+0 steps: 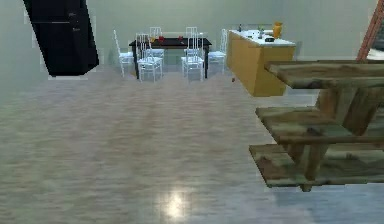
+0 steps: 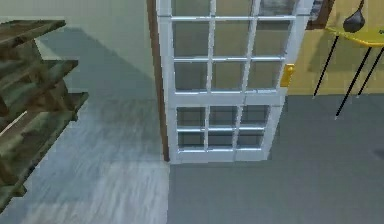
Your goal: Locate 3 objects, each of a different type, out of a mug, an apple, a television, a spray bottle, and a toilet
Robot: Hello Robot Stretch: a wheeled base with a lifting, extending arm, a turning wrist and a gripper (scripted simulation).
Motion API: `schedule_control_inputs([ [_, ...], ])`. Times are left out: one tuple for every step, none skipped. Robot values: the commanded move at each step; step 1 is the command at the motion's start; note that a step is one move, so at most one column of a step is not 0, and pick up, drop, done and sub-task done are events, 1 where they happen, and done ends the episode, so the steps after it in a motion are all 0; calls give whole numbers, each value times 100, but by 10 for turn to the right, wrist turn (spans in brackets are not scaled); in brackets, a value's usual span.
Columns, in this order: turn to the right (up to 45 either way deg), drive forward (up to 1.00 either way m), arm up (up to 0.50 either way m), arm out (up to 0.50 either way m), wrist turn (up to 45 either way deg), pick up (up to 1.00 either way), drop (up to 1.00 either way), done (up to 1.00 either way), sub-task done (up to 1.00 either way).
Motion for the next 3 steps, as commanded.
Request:
schedule_control_inputs([
  [-90, 0, 0, 0, 0, 0, 0, 0, 0],
  [0, 25, 0, 0, 0, 0, 0, 0, 0],
  [0, 100, 0, 0, 0, 0, 0, 0, 0],
])
